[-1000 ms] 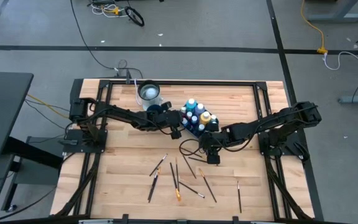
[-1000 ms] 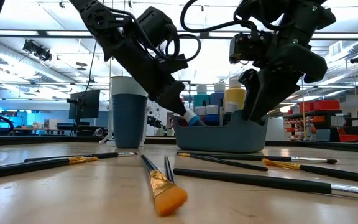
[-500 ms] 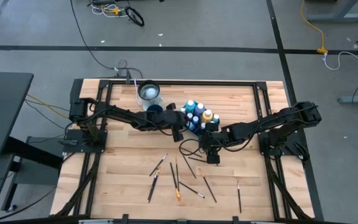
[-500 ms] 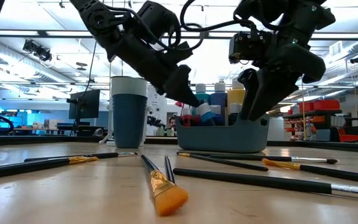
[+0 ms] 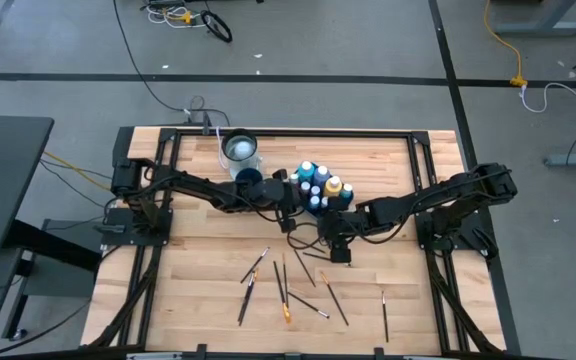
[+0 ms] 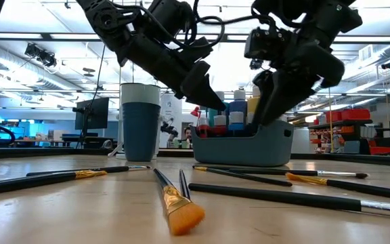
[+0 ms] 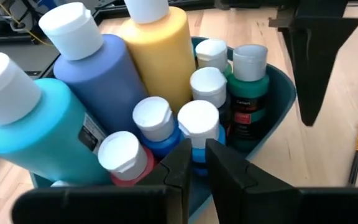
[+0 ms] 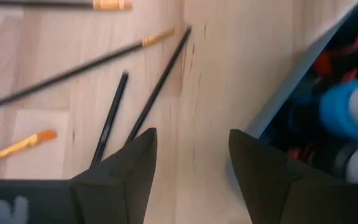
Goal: Pick & Place Paint Supplies
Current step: Put the silver paint brush into the blue cup
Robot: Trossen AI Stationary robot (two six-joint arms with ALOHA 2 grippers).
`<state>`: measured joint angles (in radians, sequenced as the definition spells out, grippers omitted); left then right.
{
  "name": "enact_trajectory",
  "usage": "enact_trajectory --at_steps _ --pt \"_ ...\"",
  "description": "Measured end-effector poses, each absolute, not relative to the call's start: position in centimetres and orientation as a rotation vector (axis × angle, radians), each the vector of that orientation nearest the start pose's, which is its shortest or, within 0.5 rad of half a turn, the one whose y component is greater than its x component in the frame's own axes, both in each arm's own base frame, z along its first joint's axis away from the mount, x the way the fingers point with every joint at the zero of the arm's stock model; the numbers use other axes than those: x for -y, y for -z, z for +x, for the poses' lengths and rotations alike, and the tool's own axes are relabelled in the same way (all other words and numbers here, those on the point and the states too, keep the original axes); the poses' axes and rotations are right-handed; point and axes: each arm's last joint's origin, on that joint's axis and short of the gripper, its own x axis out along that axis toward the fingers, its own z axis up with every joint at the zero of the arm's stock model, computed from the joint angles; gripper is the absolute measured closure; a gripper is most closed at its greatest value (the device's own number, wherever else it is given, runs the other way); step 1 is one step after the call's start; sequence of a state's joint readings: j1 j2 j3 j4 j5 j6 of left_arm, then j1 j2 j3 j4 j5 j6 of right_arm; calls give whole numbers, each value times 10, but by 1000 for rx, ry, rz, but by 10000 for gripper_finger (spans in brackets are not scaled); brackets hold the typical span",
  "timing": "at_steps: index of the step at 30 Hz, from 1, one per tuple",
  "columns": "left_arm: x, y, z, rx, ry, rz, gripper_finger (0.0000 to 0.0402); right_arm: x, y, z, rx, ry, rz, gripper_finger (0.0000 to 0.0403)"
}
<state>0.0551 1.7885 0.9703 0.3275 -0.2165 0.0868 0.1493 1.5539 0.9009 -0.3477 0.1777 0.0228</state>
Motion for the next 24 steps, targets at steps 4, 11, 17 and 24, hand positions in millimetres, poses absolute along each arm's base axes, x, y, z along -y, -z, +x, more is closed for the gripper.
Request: enact_trajectory --at_steps 4,11,17,24 --pt "-27 -178 372 -501 -245 124 348 -40 -189 302 -918 14 -176 198" --pt "-16 -191 369 -473 -219 126 348 -45 -191 304 -883 -42 -165 198" --pt "4 -230 351 -416 -166 131 346 -54 -196 308 -812 -101 -145 198" --pt "32 -253 333 -405 -83 153 314 -61 -207 317 -654 -190 -106 198"
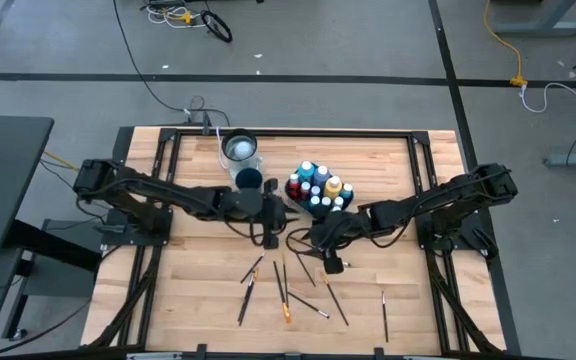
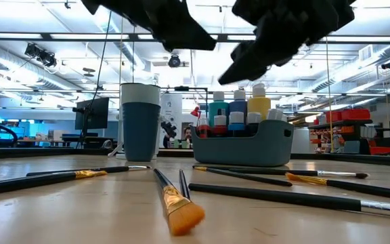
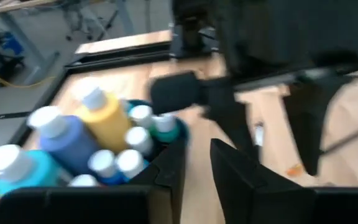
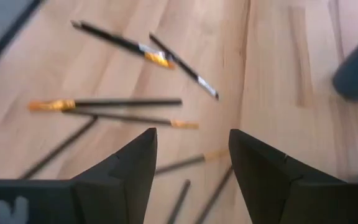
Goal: Pick & Place Paint Supplies
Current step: Put the silver paint brush into the blue cup
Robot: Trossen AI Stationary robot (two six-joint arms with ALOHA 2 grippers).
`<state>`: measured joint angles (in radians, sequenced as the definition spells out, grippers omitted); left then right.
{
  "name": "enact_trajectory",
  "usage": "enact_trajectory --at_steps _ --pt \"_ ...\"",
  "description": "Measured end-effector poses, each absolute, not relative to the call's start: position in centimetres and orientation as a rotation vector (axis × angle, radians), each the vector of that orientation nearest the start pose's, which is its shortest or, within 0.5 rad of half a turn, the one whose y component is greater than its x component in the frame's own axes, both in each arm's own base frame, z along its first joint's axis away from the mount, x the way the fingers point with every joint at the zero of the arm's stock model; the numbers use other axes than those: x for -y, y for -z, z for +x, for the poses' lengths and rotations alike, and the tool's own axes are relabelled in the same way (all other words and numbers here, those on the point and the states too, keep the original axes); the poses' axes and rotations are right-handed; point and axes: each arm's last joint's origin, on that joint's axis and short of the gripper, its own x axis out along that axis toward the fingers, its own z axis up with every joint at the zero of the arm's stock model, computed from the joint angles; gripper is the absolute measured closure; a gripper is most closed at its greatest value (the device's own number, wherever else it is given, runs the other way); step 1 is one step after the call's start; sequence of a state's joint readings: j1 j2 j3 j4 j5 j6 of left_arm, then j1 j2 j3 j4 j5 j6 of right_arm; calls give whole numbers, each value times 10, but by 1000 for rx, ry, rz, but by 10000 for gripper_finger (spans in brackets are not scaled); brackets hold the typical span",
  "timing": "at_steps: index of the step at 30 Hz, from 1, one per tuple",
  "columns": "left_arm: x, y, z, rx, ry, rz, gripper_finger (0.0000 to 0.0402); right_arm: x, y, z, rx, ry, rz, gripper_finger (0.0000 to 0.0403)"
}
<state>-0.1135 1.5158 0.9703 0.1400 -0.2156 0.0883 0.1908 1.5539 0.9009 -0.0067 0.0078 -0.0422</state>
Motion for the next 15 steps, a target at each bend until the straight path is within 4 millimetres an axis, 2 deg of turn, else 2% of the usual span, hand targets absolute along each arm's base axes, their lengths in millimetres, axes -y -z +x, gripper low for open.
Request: enact_trajectory --at_steps 4,7,12,15 --pt "46 -249 330 -442 -51 117 288 -64 -211 320 -603 -197 -104 198" --pt "53 -238 324 -552 -69 17 275 -65 -211 319 -603 -201 -105 198" --pt "60 -221 309 -748 -175 -211 269 -65 -210 319 -610 -201 -106 198" --pt "66 -207 305 -796 -220 -250 272 -65 -210 319 -610 -200 -107 198"
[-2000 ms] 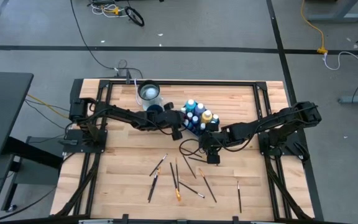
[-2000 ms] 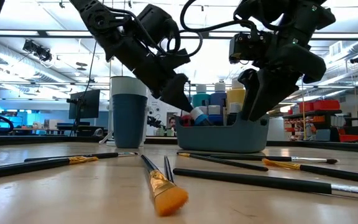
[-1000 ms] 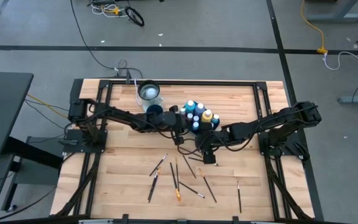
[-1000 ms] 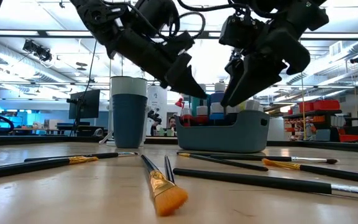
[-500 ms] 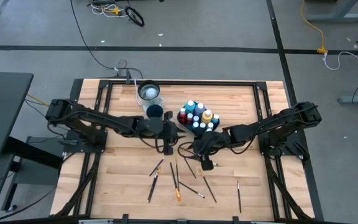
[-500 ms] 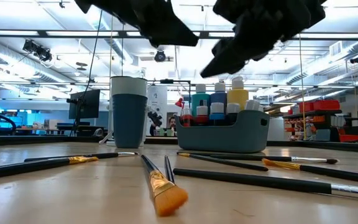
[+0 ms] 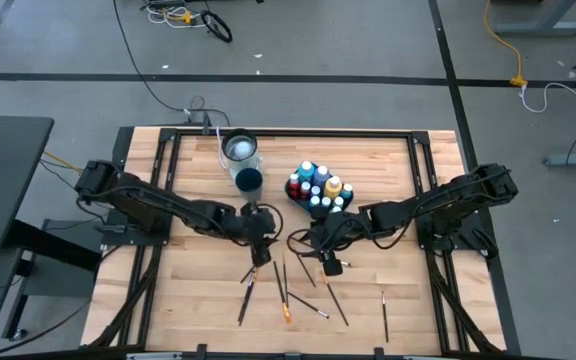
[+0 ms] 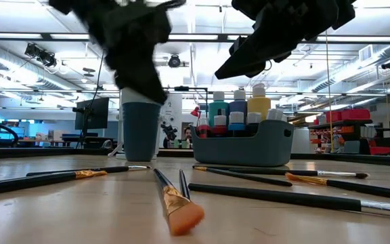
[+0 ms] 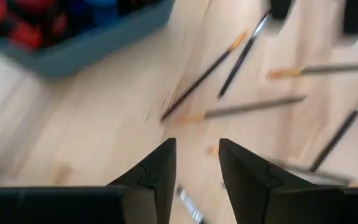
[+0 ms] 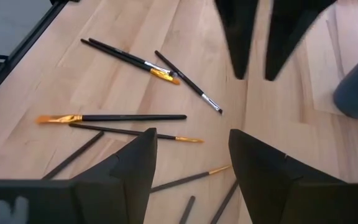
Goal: Pick & Place Paint Supplies
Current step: Put the silver paint brush into the blue cup
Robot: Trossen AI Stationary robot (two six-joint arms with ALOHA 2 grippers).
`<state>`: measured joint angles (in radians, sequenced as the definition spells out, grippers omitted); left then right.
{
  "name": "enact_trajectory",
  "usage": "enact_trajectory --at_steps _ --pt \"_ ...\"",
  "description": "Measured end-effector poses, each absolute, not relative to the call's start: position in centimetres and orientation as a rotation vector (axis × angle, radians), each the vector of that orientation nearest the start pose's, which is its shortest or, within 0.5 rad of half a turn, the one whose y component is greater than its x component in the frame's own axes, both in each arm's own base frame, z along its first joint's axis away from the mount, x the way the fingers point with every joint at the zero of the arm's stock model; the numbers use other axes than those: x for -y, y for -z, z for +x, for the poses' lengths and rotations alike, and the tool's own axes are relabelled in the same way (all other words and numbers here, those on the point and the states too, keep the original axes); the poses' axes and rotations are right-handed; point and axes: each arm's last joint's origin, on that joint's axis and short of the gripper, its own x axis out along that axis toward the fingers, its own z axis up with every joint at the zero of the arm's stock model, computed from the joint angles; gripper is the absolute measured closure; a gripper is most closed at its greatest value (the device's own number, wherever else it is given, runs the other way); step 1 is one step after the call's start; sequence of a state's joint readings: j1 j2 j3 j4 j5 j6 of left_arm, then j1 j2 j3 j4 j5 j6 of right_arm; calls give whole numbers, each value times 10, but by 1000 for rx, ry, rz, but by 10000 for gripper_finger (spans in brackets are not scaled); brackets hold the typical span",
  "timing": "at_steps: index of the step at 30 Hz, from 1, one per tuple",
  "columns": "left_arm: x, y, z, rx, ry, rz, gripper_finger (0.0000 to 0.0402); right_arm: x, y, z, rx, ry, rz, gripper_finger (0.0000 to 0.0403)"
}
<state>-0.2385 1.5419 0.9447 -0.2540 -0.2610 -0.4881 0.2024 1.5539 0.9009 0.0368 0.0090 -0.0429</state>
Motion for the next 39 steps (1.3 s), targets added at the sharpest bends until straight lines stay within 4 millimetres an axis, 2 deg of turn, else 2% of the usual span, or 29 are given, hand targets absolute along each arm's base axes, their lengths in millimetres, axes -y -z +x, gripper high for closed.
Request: enact_trajectory --at_steps 4,9,20,28,32,37,39 --pt "76 -190 303 -771 -215 -247 277 -65 -210 319 -616 -199 -107 198" --pt "82 -168 299 -842 -314 -243 278 -65 -209 318 -624 -199 -109 198" --pt "88 -125 310 -916 -342 -266 278 -65 -208 317 -642 -199 -110 198" --pt "89 -113 311 -938 -394 -282 281 -65 -208 317 -643 -199 -111 198" --pt "89 -112 310 -945 -394 -278 314 -65 -208 317 -641 -199 -110 198" --pt "89 -112 311 -934 -400 -316 388 -65 -208 317 -641 -199 -110 198" --pt "89 -113 312 -922 -398 -321 393 -65 -208 317 -641 -200 -110 198"
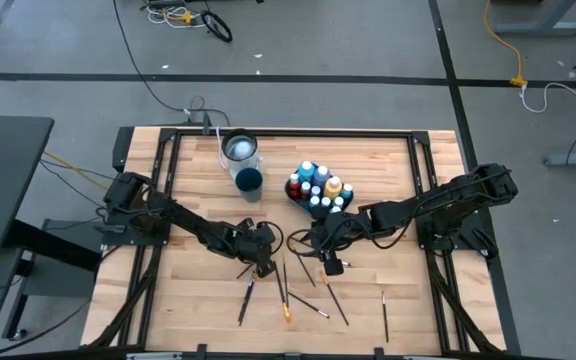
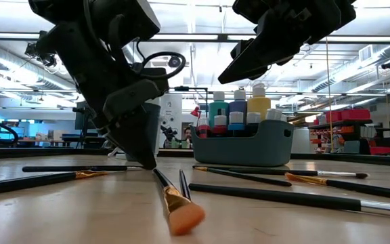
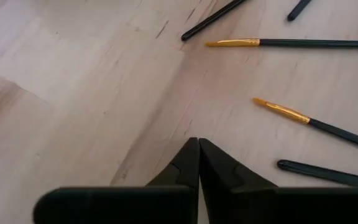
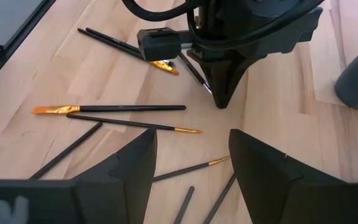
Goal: Pick & Place Paint Supplies
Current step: Put the silver paint brush into the blue cup
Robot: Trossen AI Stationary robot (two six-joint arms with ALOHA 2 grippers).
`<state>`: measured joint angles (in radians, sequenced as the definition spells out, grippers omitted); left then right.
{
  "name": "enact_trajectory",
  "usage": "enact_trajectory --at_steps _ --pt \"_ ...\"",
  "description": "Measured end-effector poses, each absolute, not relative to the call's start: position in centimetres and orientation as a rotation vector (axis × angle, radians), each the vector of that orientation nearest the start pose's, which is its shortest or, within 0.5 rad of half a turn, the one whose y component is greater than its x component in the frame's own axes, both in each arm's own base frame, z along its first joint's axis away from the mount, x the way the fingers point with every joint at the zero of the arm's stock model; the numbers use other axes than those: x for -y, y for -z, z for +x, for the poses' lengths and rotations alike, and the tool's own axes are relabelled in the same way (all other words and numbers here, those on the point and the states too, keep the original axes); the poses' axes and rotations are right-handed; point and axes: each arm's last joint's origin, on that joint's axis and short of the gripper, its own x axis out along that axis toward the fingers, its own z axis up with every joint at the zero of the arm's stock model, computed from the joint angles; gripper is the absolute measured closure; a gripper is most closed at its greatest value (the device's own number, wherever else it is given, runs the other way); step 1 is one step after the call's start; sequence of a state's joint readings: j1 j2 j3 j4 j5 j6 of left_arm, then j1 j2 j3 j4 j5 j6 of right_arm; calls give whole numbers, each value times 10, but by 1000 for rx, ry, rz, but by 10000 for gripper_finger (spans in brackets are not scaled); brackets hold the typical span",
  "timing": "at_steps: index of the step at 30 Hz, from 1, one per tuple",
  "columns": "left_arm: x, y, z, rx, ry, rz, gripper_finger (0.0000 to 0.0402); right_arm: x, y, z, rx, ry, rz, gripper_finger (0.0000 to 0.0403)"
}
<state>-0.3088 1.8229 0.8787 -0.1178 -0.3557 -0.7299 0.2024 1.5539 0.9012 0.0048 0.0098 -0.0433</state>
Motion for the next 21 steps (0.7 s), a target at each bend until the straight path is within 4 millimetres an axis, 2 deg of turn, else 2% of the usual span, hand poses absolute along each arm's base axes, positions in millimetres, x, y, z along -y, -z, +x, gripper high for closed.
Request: enact_trajectory --at_steps 5,7,12,17,21 --pt "89 -121 311 -899 -379 -303 397 -65 -208 317 -644 -200 -111 198" --pt "87 -131 309 -874 -373 -284 397 -65 -208 317 -644 -200 -111 198" --pt "82 -181 303 -684 -386 -226 398 -65 -208 317 -646 -200 -111 198" --pt "73 -237 289 -408 -525 -93 399 -65 -208 317 -647 -200 -111 198" --pt "66 -270 281 -251 -618 11 400 -65 -207 317 -649 -200 -111 198"
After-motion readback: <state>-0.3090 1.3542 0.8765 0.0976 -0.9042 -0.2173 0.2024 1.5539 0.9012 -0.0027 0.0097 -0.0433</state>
